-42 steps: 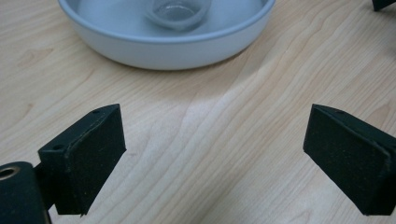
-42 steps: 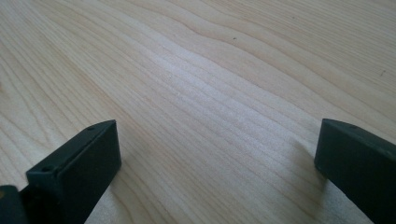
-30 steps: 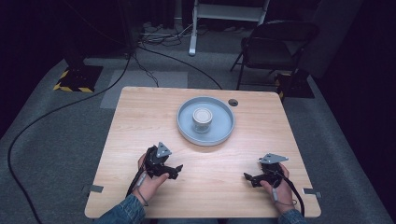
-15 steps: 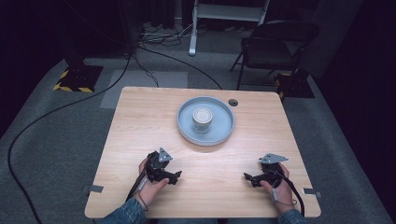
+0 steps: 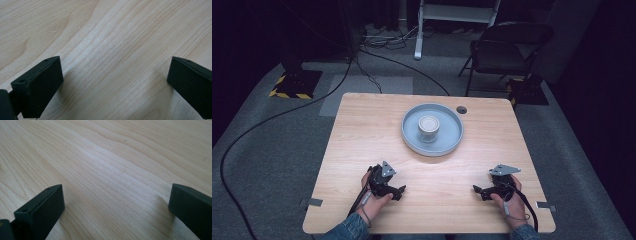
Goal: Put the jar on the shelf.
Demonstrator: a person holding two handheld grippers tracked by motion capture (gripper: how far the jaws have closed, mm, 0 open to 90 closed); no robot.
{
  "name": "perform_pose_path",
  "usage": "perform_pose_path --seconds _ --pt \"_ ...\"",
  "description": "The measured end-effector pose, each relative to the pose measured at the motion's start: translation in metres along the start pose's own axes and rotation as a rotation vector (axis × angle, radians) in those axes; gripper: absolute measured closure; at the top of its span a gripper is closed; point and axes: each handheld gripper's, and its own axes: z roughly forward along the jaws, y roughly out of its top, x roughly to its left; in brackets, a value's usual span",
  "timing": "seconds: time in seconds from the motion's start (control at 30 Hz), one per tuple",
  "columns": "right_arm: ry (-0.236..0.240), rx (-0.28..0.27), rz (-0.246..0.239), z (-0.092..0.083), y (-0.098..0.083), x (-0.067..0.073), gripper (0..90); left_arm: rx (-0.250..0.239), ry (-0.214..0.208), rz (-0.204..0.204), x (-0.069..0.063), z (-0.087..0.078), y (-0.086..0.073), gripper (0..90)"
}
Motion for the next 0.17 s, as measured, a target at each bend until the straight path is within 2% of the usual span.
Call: perform_pose_path --seconds 0.17 --pt "0.0 0.0 0.0 0.0 0.0 0.0 0.1 0.0 0.0 -0.001 -0.0001 0.0 0.0 0.2"
